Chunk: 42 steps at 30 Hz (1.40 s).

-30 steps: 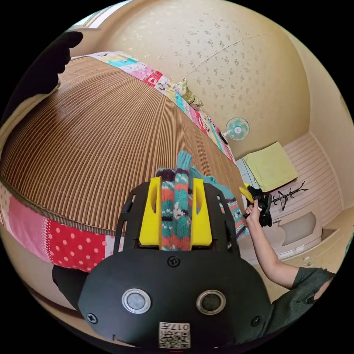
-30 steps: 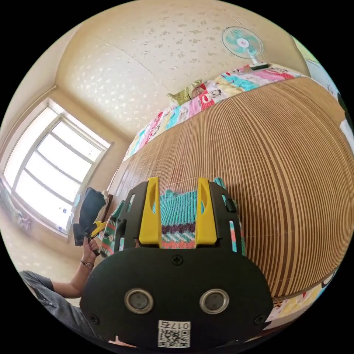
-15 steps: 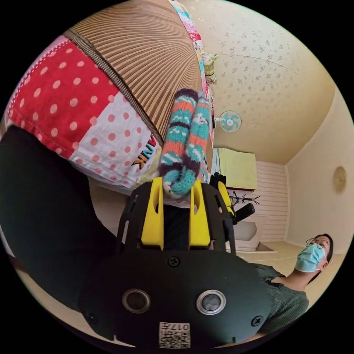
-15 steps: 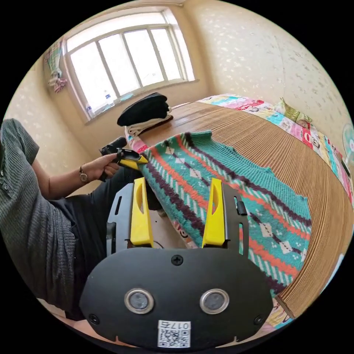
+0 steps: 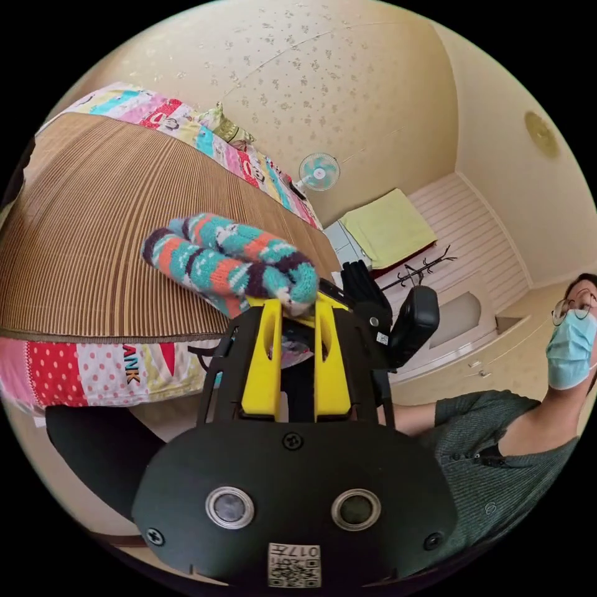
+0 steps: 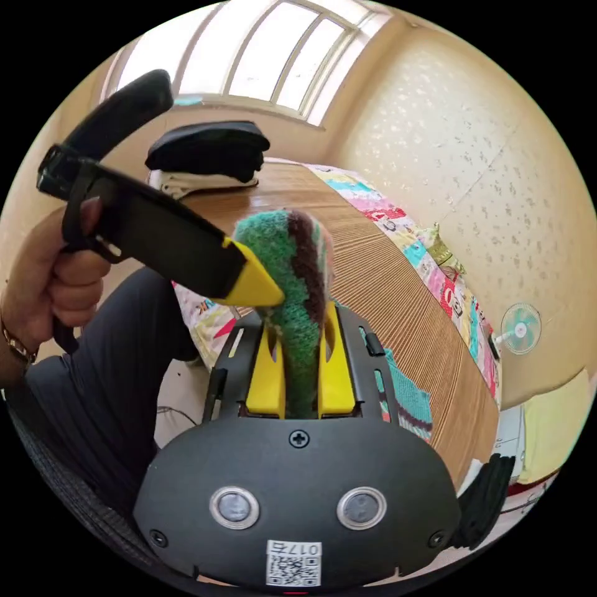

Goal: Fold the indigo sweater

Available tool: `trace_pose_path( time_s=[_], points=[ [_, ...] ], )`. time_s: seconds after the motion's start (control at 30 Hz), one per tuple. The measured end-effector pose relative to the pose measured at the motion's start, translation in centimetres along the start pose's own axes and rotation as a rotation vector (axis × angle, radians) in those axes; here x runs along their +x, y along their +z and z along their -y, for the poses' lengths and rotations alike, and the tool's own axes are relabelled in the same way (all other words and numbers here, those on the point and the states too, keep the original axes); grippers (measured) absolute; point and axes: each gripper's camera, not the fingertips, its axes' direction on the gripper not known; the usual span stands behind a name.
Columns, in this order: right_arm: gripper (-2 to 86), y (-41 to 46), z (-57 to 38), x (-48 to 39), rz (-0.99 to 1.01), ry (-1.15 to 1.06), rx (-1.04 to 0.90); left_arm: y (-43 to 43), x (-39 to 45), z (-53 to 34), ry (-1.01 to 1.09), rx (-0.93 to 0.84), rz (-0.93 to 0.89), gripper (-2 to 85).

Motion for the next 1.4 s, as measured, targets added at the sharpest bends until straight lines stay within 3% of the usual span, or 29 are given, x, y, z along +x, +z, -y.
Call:
trace_pose_path(
  time_s=[0.13,0.2,0.3,0.37,0.43,0.5,0.57,0.73,0.83,0.87,1.0,1.2,1.27,1.4],
  points=[
    [9.5,-7.8,-5.9,13.6,0.163,0.365,0.261,-1.3,-0.6,-2.2,0.050,0.134,-0.010,6.9],
    [9.4,-12.0,-13.9,22.0,0.252,0.597,0.461,0.4,-2.2,-2.7,0.005,0.075,-0.016,9.7],
    [9.3,-13.9,-25.6,29.6,0.286,0.836,0.609,5.0,-5.5,-3.5,-0.082,-0.070,-0.124,13.6],
    [9.1,-13.3,-32.1,32.7,0.313,0.955,0.600,8.0,-6.8,-4.0,-0.115,-0.145,-0.170,14.9],
    [8.8,-11.1,-37.4,35.2,0.319,1.093,0.445,12.3,-7.6,-4.4,-0.124,-0.244,-0.171,15.8],
    [8.5,-6.9,-43.2,37.9,0.452,1.320,0.174,15.9,-8.1,-4.6,-0.120,-0.325,-0.131,16.3],
    [9.0,-7.9,-46.5,38.6,0.596,1.350,0.347,19.8,-8.8,-4.8,-0.134,-0.421,-0.113,17.7],
    [11.3,-13.2,-47.6,39.7,0.551,1.366,0.310,29.9,-12.3,-4.4,-0.285,-0.537,-0.216,22.5],
    [21.8,-16.2,-49.2,39.7,0.600,1.422,0.348,35.1,-14.6,-4.8,-0.389,-0.602,-0.280,22.1],
    [31.5,-17.4,-50.0,39.5,0.621,1.442,0.381,36.0,-15.0,-5.1,-0.406,-0.612,-0.313,21.8],
    [32.3,-19.2,-52.9,38.9,0.789,1.540,0.415,39.0,-16.1,-7.5,-0.441,-0.656,-0.489,14.4],
    [30.5,-18.0,-51.0,40.4,1.054,1.491,0.390,37.0,-13.6,-11.9,-0.406,-0.721,-0.500,12.6],
    [28.5,-16.3,-48.6,40.6,1.180,1.436,0.279,36.1,-12.2,-13.4,-0.387,-0.744,-0.496,12.6],
    [24.9,-18.3,-47.0,39.5,1.381,1.267,0.474,32.6,-8.5,-14.1,-0.262,-0.727,-0.430,12.6]
  ],
)
